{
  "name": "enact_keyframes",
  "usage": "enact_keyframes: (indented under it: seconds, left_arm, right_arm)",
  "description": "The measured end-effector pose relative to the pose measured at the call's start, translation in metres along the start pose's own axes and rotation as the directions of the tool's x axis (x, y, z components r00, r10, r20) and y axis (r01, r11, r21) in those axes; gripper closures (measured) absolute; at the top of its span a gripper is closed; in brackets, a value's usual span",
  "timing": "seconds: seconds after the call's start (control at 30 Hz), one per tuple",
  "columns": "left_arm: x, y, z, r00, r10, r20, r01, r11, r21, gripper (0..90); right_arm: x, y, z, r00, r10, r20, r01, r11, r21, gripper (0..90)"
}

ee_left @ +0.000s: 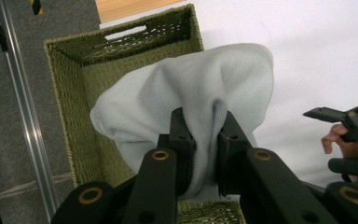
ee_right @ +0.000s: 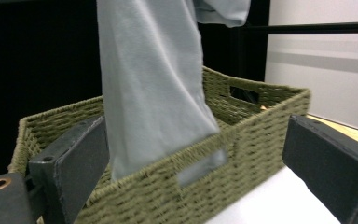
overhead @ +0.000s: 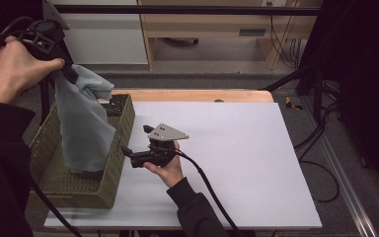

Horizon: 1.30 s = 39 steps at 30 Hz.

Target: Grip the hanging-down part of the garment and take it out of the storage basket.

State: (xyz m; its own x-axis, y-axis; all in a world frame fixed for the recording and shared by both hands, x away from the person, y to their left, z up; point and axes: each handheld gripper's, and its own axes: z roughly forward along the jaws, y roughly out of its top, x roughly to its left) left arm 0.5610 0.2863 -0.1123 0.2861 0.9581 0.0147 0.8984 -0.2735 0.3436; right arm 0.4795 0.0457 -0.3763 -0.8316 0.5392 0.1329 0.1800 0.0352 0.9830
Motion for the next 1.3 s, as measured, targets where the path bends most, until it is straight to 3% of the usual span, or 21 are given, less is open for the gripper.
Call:
enact_keyframes:
  seconds: [0.17, 0.33, 1.0, 1.2, 1.27, 1.3]
  left_arm:
    - [-0.001, 0.000, -0.001, 1.0000, 0.001, 0.002, -0.001, 1.0000, 0.001, 79.0]
    - [-0.003, 0.001, -0.002, 1.0000, 0.008, -0.001, -0.008, 1.0000, 0.004, 79.0]
    - [0.001, -0.001, -0.005, 1.0000, 0.006, 0.003, -0.006, 1.0000, 0.002, 79.0]
    - [0.002, -0.002, -0.007, 0.9999, 0.011, 0.002, -0.011, 0.9999, -0.003, 79.0]
    - [0.002, -0.002, -0.006, 0.9999, 0.010, 0.002, -0.010, 0.9999, 0.002, 79.0]
    - [0.002, -0.002, -0.006, 0.9999, 0.010, 0.002, -0.010, 0.9999, 0.002, 79.0]
  right_arm:
    - [0.006, 0.001, 0.015, 0.9999, -0.003, -0.011, 0.004, 1.000, 0.018, 7.0]
    - [0.015, 0.003, 0.028, 0.9990, -0.044, -0.011, 0.044, 0.999, 0.029, 9.4]
    - [0.026, 0.000, 0.076, 0.9983, -0.040, -0.043, 0.044, 0.996, 0.077, 13.0]
    - [0.028, -0.003, 0.087, 0.9992, -0.021, -0.034, 0.024, 0.994, 0.105, 24.8]
    - [0.031, -0.005, 0.091, 0.9993, -0.022, -0.031, 0.025, 0.994, 0.106, 38.1]
    - [0.031, -0.005, 0.091, 0.9993, -0.022, -0.031, 0.025, 0.994, 0.106, 38.1]
